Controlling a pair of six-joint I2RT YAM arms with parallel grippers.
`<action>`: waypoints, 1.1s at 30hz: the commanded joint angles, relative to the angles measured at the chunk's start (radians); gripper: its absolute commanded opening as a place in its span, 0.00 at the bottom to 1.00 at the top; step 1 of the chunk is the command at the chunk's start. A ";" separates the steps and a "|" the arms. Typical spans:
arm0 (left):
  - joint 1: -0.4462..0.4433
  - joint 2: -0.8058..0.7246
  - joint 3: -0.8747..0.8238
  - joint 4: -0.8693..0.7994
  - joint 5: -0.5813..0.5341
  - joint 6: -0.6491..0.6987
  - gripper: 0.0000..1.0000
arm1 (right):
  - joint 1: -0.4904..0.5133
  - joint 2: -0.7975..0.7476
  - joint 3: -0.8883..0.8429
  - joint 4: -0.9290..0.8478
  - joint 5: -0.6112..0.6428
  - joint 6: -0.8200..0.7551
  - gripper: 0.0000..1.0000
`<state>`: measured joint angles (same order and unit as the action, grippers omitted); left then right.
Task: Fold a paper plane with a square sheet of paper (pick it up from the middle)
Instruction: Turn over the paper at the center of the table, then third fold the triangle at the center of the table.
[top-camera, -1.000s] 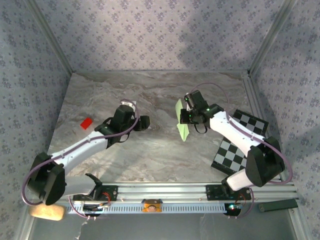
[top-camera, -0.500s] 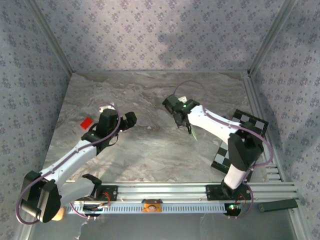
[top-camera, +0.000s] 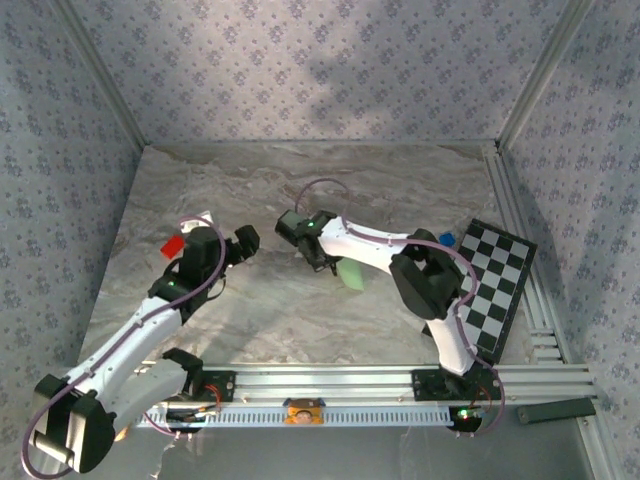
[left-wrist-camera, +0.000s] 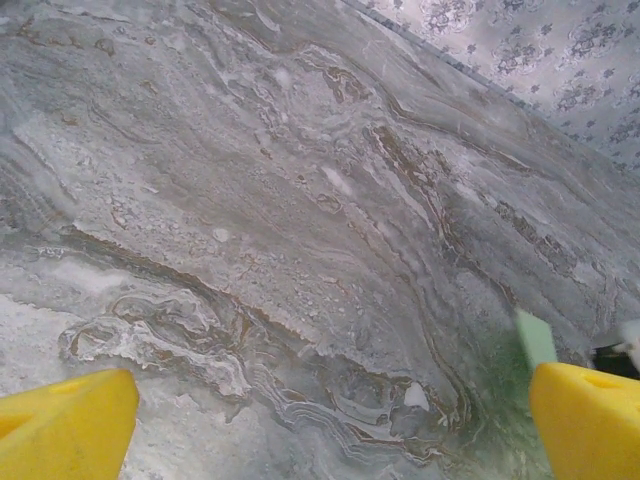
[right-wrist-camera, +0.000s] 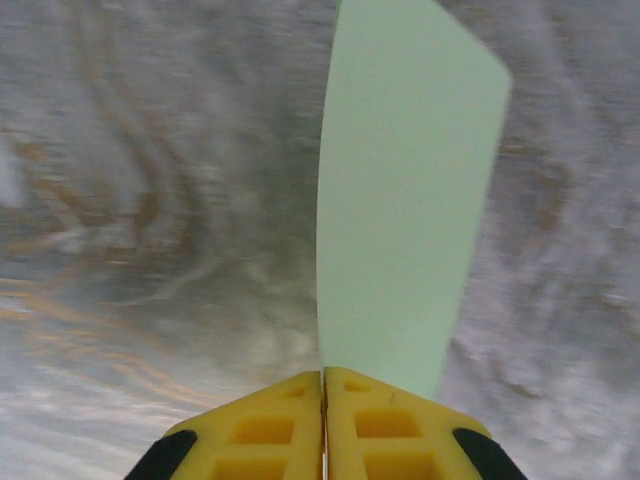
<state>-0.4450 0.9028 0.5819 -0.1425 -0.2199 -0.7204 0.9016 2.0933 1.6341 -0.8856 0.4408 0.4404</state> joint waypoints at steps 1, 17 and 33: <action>0.007 -0.023 0.001 -0.027 -0.025 -0.005 1.00 | -0.014 0.024 0.043 0.032 -0.170 0.060 0.13; 0.025 0.166 0.082 0.044 0.299 0.062 1.00 | -0.369 -0.481 -0.674 0.899 -0.784 0.357 0.47; -0.071 0.535 0.206 0.116 0.526 -0.032 0.89 | -0.546 -0.677 -1.077 1.165 -0.891 0.449 0.28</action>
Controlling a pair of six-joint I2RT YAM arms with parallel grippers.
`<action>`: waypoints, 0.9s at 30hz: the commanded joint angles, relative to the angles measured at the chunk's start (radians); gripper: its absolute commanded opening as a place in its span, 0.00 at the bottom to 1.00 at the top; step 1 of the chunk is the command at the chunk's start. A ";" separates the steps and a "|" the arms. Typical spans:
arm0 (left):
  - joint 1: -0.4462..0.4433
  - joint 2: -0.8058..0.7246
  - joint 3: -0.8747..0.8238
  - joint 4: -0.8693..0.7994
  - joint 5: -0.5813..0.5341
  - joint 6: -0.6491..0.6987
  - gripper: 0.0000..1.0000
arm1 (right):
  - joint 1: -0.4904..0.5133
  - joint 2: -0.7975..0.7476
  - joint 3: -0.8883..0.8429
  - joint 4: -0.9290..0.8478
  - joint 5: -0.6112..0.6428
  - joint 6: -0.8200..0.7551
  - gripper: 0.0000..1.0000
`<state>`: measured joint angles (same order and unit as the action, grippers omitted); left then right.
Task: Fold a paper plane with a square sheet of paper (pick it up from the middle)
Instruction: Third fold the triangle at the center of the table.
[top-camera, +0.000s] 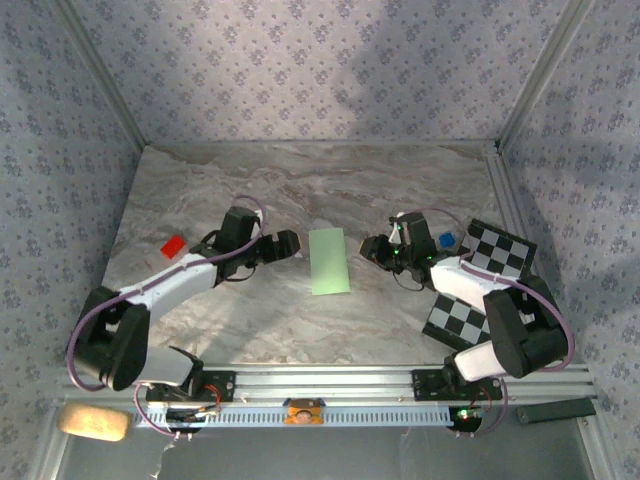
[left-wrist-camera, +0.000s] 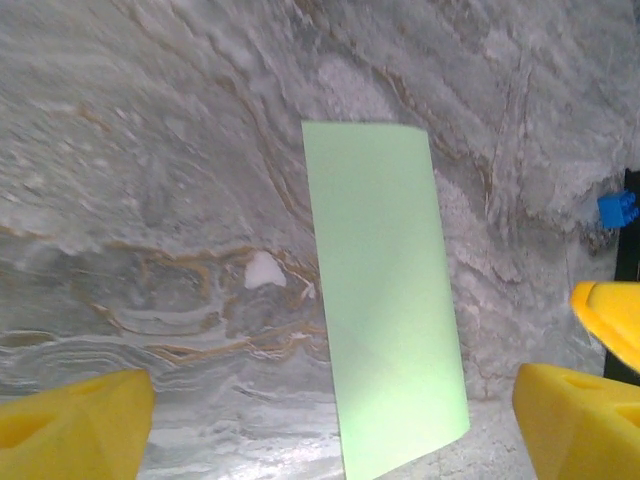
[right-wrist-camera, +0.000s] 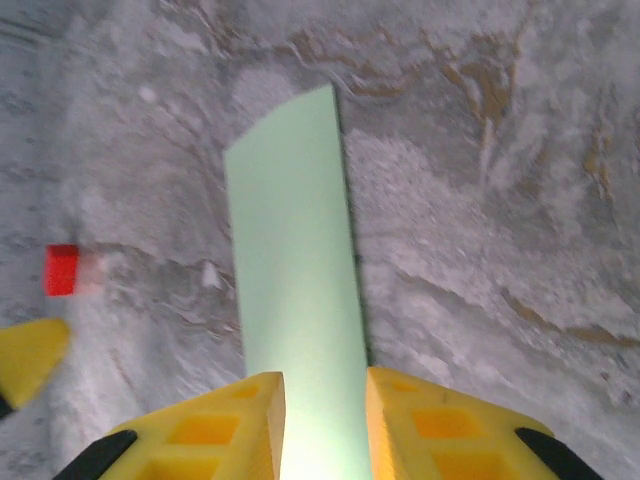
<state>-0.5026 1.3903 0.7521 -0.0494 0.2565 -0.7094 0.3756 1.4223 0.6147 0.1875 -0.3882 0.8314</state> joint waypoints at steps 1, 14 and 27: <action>-0.015 0.074 0.048 0.026 0.069 -0.055 0.88 | -0.020 0.000 -0.066 0.105 -0.063 0.073 0.29; -0.031 0.198 0.137 -0.055 0.096 -0.073 0.85 | -0.004 0.138 0.026 0.089 -0.183 0.019 0.27; -0.029 0.318 0.194 -0.065 0.207 -0.103 0.80 | 0.008 0.263 0.072 0.092 -0.262 0.035 0.27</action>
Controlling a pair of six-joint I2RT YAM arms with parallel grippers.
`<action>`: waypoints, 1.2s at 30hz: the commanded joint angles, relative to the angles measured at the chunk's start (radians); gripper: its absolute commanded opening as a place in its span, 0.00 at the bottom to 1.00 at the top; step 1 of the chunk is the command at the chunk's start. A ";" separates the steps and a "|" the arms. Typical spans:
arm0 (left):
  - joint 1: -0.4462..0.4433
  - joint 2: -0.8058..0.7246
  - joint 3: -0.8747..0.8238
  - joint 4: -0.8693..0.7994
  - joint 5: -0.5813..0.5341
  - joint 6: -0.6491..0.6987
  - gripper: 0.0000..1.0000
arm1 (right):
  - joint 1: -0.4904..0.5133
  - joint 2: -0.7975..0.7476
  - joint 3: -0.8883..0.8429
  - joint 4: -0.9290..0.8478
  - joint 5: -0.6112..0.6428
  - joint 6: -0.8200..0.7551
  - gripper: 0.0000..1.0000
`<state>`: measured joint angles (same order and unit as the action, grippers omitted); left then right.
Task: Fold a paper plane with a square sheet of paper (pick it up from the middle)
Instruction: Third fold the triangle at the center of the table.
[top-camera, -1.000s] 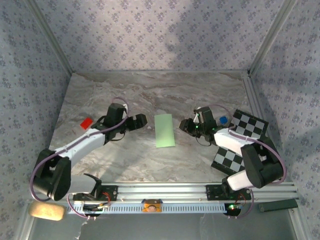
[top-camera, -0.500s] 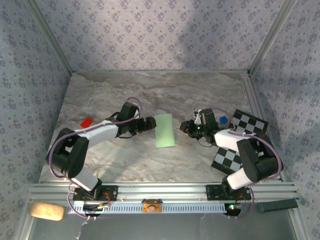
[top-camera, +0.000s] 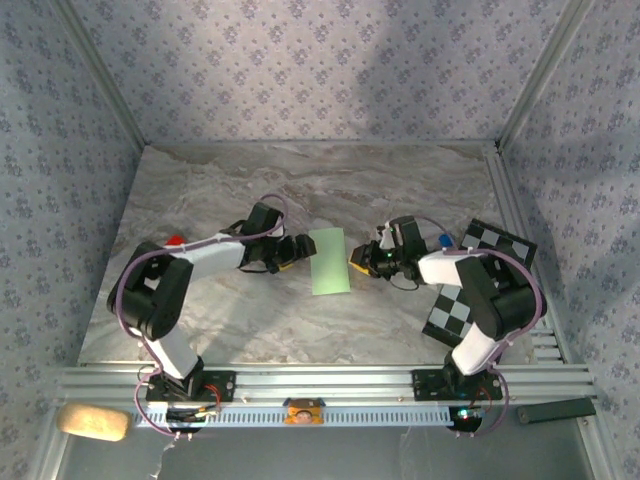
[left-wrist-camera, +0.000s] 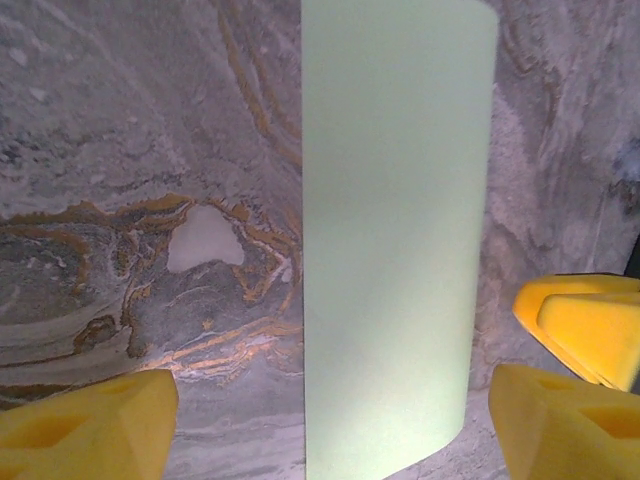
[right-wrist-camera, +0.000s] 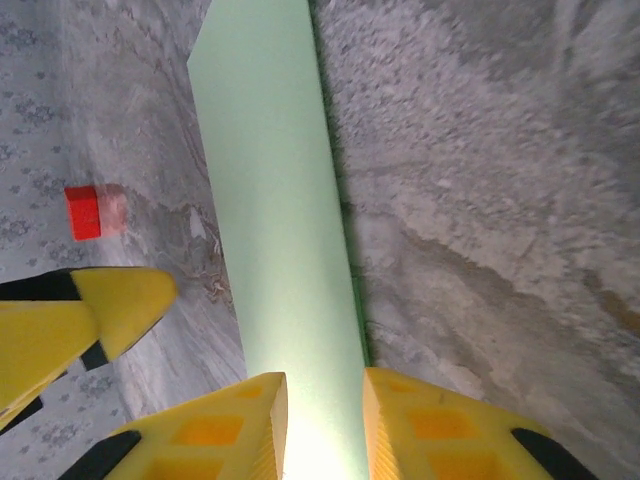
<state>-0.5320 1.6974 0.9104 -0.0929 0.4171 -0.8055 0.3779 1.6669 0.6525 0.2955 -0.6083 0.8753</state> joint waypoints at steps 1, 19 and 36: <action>-0.002 0.014 0.037 -0.024 0.048 -0.006 0.80 | 0.005 0.025 0.040 -0.019 -0.051 -0.010 0.26; -0.008 0.064 0.055 -0.013 0.093 0.000 0.78 | 0.024 0.079 0.101 -0.020 -0.094 -0.014 0.16; 0.010 0.127 0.147 -0.062 0.122 0.054 0.74 | 0.031 0.223 0.151 -0.226 -0.020 -0.103 0.15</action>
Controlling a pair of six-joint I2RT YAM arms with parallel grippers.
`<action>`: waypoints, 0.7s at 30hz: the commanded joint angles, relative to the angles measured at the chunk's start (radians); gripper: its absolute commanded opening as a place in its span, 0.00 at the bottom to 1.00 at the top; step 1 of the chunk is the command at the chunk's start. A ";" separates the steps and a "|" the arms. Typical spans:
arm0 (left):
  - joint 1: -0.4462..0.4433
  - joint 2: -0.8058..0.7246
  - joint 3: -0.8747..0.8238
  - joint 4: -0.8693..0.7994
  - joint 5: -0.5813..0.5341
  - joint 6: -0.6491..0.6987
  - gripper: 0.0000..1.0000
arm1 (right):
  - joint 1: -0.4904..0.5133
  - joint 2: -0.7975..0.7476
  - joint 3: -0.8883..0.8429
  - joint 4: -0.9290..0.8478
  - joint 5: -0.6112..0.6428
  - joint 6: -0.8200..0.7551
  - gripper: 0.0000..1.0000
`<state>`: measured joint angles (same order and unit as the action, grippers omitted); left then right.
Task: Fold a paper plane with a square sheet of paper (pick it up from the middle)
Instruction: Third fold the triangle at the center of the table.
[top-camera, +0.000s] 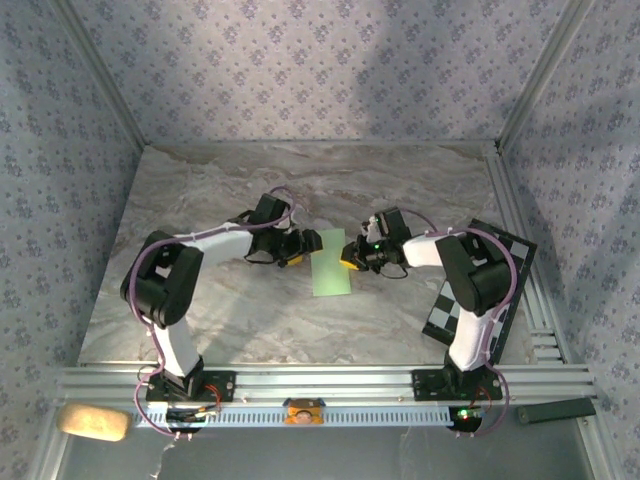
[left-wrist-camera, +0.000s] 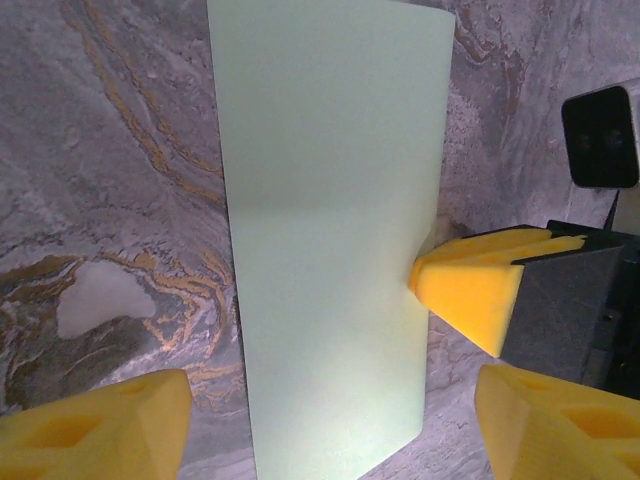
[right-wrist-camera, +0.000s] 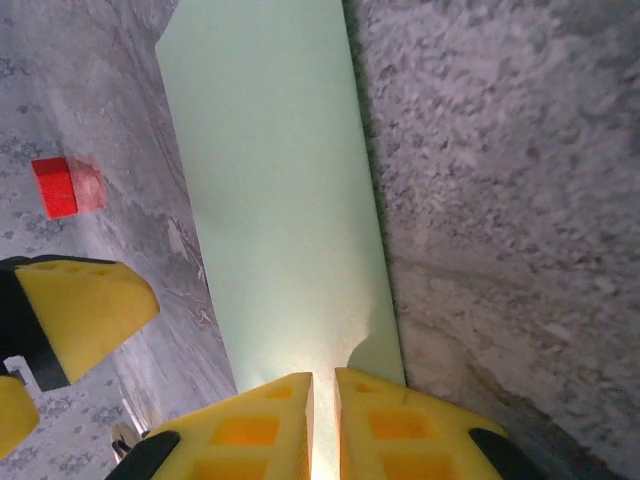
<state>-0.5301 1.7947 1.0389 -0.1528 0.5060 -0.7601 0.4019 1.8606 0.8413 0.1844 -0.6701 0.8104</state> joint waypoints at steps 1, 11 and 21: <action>0.007 0.038 0.024 0.002 0.037 0.004 0.75 | 0.008 0.029 -0.042 -0.127 0.052 -0.034 0.15; 0.006 0.109 0.071 -0.004 0.067 -0.022 0.68 | 0.022 0.058 0.041 -0.307 0.113 -0.085 0.14; -0.009 0.150 0.087 0.001 0.078 -0.058 0.63 | 0.021 0.055 0.043 -0.302 0.124 -0.061 0.14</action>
<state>-0.5179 1.8996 1.1015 -0.1669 0.5518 -0.8066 0.4191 1.8687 0.9154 0.0284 -0.6167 0.7471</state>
